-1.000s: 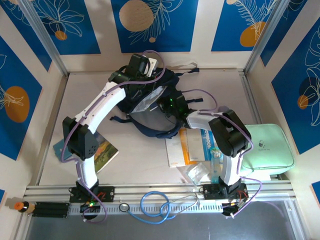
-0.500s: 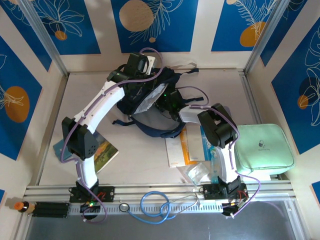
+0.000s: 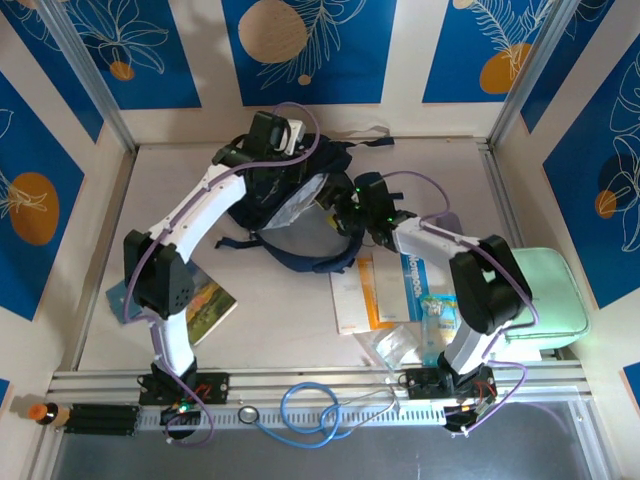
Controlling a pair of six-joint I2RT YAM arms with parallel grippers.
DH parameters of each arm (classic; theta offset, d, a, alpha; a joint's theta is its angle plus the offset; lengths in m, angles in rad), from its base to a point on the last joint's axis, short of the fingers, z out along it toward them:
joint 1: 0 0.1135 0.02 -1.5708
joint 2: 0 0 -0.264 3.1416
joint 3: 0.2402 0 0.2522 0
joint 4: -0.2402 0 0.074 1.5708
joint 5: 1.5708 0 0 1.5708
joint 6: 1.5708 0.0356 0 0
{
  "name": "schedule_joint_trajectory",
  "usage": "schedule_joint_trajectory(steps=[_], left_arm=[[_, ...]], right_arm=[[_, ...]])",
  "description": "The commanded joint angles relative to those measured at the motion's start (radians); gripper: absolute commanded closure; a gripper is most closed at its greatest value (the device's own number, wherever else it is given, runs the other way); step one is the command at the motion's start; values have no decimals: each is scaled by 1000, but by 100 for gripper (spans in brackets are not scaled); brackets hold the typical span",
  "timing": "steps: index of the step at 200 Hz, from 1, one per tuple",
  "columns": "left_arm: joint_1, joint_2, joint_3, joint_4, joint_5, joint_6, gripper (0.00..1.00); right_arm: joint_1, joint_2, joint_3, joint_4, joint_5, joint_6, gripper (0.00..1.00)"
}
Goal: Pack the student bag
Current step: Close the student bag at the top-center of the table, then rotate the book at the middle-left of the table.
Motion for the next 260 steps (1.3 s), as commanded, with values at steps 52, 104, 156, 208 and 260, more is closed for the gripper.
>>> schedule_joint_trajectory(steps=[52, 104, 156, 208, 260], left_arm=[[52, -160, -335, 130, 55, -55, 57], [170, -392, -729, 238, -35, -317, 8], [273, -611, -1038, 91, -164, -439, 0], [308, -607, -1171, 165, 2, -475, 4], [236, -519, -1238, 352, 178, -622, 9]], right_arm=[[-15, -249, -123, -353, 297, -380, 23], [-15, -245, -60, -334, 205, -534, 5], [38, -163, 21, -310, 165, -567, 1], [58, -80, 85, -304, 102, -553, 1], [64, -63, 105, -321, 105, -545, 0]])
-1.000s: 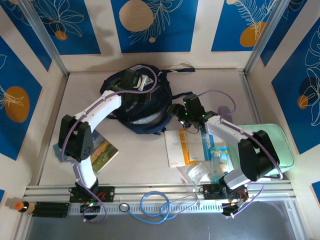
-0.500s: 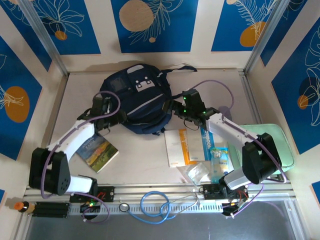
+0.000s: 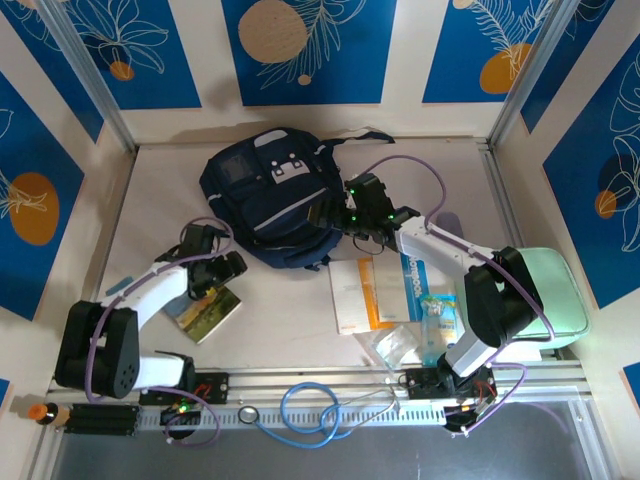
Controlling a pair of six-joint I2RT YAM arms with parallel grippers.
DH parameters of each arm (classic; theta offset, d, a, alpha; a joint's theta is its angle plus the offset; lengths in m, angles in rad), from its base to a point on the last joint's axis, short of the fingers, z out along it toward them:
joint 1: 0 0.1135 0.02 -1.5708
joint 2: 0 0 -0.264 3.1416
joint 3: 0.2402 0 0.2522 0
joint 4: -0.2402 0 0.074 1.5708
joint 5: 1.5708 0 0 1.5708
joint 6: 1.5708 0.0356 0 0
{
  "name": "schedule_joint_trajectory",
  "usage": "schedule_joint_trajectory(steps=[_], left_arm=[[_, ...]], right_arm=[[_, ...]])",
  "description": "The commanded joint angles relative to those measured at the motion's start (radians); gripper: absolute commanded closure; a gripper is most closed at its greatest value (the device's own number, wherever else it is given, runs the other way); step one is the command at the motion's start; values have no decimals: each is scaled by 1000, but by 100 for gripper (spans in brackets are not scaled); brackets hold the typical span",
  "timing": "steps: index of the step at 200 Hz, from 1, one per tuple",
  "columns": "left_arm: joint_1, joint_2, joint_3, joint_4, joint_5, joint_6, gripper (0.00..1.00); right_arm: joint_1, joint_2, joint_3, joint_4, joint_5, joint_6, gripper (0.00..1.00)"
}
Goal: Pack the student bag
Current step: Rotate the book at the middle-left of the table, then pick up the book from the middle-left of the table.
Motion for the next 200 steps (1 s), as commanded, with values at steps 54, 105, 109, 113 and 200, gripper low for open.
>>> schedule_joint_trajectory(steps=[54, 105, 109, 113, 200], left_arm=[[-97, 114, -19, 322, 257, -218, 8], [-11, -113, 48, -50, 56, -58, 1], [-1, -135, 47, -74, 40, -51, 0], [11, -153, 45, -97, 25, -45, 0], [248, -360, -174, -148, 101, -94, 4]], right_arm=[[40, 47, 80, -33, -33, -39, 1], [188, 190, 296, -185, -33, -206, 5], [203, 213, 323, -206, -22, -214, 6], [217, 234, 356, -226, -17, -221, 6], [392, 658, 833, -474, -95, -340, 43]])
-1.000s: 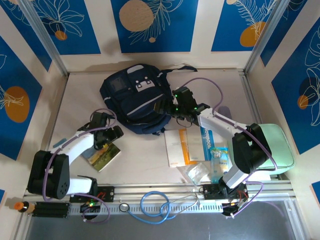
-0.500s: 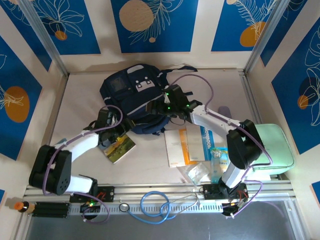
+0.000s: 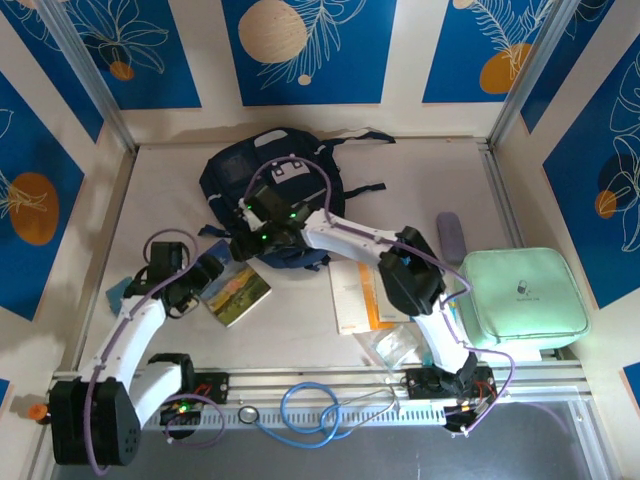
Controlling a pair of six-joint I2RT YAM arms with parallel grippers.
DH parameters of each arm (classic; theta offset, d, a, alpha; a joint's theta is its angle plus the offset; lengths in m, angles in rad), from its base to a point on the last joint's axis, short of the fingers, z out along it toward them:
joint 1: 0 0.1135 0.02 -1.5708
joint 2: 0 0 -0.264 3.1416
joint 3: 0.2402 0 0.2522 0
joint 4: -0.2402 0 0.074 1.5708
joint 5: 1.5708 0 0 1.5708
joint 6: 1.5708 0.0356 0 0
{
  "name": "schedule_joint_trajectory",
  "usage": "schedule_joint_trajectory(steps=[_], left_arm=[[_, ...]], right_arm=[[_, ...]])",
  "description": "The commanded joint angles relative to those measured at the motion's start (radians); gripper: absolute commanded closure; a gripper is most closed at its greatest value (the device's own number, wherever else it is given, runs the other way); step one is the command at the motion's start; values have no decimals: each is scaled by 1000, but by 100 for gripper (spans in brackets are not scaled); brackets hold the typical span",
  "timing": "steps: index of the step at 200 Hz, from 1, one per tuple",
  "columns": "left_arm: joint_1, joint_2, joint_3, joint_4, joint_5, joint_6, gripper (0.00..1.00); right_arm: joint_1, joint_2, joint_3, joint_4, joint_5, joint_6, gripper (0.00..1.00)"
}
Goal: Pack the student bag
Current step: Pick up the book from the middle-left of the table.
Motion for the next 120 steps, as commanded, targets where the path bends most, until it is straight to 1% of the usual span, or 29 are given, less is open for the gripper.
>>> schedule_joint_trajectory(steps=[1, 19, 42, 67, 91, 120], left_arm=[[41, 3, -48, 7, 77, -25, 4], [50, 32, -54, 37, 103, -26, 7], [50, 65, -53, 40, 96, -21, 9], [50, 94, -53, 52, 96, -12, 12], [50, 114, -49, 80, 130, -3, 18], [50, 126, -38, 89, 142, 1, 25]], right_arm=[[25, 92, 111, -148, -13, -53, 43], [31, 167, 199, -222, 29, -38, 46], [28, 228, 262, -265, 32, -37, 50], [29, 248, 263, -264, 29, -45, 53], [29, 256, 250, -259, 24, -45, 56], [29, 264, 234, -250, 15, -45, 60]])
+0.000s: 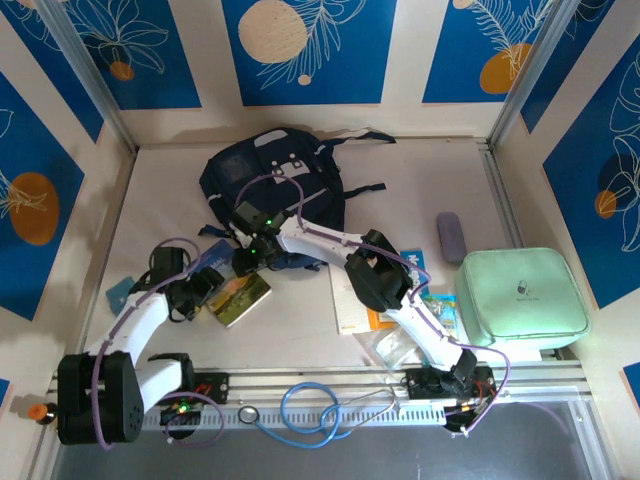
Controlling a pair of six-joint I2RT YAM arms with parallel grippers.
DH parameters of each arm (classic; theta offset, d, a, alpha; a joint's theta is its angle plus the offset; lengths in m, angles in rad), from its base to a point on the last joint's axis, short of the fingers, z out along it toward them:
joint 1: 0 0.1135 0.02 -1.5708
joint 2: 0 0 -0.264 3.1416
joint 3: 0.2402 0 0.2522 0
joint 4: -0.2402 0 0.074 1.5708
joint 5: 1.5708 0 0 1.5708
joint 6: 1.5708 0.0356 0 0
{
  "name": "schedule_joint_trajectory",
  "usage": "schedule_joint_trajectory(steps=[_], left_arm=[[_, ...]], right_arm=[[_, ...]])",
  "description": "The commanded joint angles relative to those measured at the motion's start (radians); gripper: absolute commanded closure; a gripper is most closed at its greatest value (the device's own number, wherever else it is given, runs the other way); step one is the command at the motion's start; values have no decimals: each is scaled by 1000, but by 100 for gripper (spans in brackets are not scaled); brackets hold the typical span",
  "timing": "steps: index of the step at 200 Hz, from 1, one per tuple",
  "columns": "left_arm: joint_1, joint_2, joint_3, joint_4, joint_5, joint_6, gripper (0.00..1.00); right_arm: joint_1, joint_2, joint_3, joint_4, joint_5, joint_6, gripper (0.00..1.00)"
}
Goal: Pack the student bag
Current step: Pick up the book from the middle-left of the table.
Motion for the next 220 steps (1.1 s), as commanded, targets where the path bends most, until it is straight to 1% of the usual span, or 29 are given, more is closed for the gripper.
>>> schedule_joint_trajectory(steps=[1, 8, 28, 59, 95, 129, 145, 169, 178, 193, 202, 211, 220], left_arm=[[11, 13, 13, 23, 36, 15, 25], [11, 22, 19, 26, 41, 15, 27], [11, 52, 29, 49, 59, 12, 29], [11, 87, 23, 101, 98, 2, 29], [11, 39, 46, 87, 95, 5, 31], [10, -35, 112, 27, 73, 98, 31], [11, -46, 141, 17, 105, 138, 32], [10, -44, 143, 38, 161, 154, 37], [11, -32, 137, 48, 175, 159, 40], [9, 2, 132, 59, 195, 171, 45], [9, 27, 135, 63, 209, 180, 48], [9, 53, 142, 62, 221, 187, 50], [7, 75, 150, 63, 231, 195, 51]], right_arm=[[-2, 23, 2, -24, -13, -10, 60], [-2, 26, -1, -24, -15, -11, 62], [-3, 31, -10, -24, -17, -8, 62], [-9, 31, -24, -18, -33, -1, 63], [-18, 31, -27, -15, -42, 4, 64], [-26, 43, -34, -11, -63, 19, 63], [-31, 52, -34, -10, -66, 24, 64], [-36, 61, -40, -6, -64, 25, 64], [-37, 63, -44, -4, -64, 25, 66], [-38, 65, -51, -1, -62, 25, 66], [-37, 66, -56, 0, -58, 25, 69], [-38, 68, -59, 1, -56, 27, 70], [-39, 69, -62, 2, -54, 27, 70]])
